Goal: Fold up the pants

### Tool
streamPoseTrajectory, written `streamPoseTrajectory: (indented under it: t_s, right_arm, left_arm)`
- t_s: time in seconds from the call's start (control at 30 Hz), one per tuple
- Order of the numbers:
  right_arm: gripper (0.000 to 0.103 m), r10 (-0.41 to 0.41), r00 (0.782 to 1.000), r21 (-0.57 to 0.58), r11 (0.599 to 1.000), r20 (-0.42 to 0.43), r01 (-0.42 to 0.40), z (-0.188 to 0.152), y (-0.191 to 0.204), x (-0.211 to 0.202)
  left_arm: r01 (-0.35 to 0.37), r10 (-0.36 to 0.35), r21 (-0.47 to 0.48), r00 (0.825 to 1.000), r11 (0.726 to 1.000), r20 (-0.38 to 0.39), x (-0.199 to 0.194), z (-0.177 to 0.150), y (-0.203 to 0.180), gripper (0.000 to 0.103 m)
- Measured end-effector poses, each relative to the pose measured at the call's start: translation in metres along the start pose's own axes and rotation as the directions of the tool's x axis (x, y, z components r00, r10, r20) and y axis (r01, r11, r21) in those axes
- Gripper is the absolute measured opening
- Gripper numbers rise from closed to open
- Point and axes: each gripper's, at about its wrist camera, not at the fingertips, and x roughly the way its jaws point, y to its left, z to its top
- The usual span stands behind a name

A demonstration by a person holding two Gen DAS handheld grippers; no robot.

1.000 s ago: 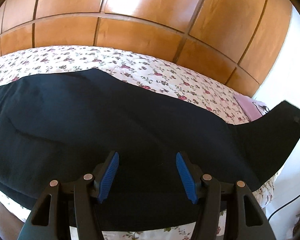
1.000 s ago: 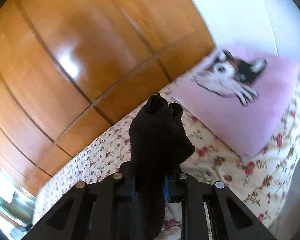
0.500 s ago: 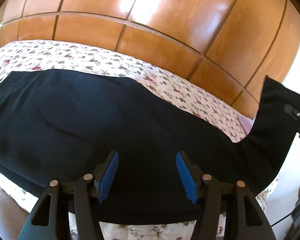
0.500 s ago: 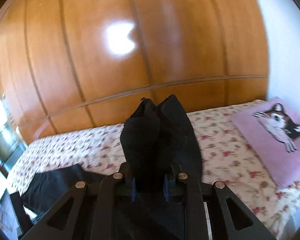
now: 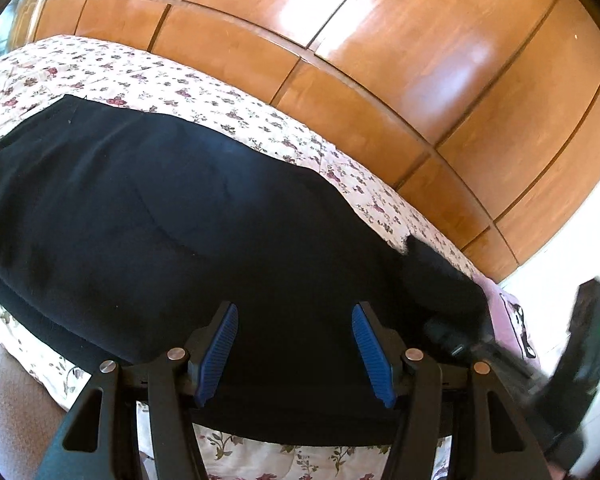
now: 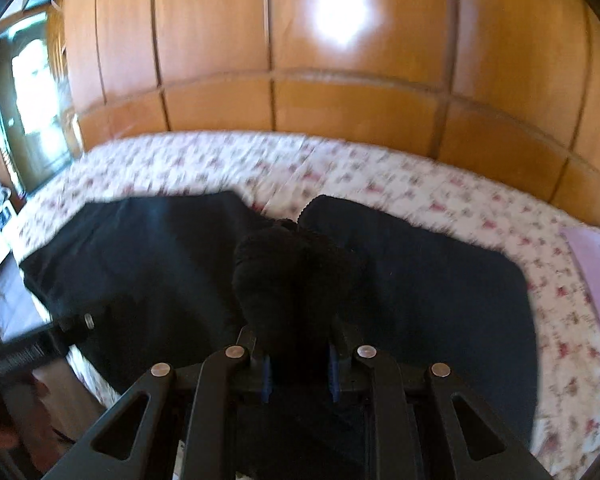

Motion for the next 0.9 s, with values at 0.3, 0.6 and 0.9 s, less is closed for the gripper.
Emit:
streamPoseTrajectory:
  t_s: [0.3,0.6,0.9]
  right_arm:
    - [0.069,0.264,0.964,0.05,0.964,-0.019,-0.263,-0.026,-0.005,0.002]
    - [0.052,0.253,0.954,0.146,0.95,0.159,-0.276,-0.039,-0.065,-0.065]
    - [0.023,-0.038,0.996,0.383,0.924,0.082,0.004,-0.051,-0.149,-0.068]
  left_arm:
    - [0.058,-0.057,0.029,0.998,0.998,-0.029,0.005,-0.004,-0.011,0.061]
    - [0.178,-0.17,0.137,0.983,0.974,-0.069,0.011,0.007,-0.061,0.063]
    - [0.162,-0.114,0.187,0.964,0.969,-0.241,0.066,0.003,-0.1,0.026]
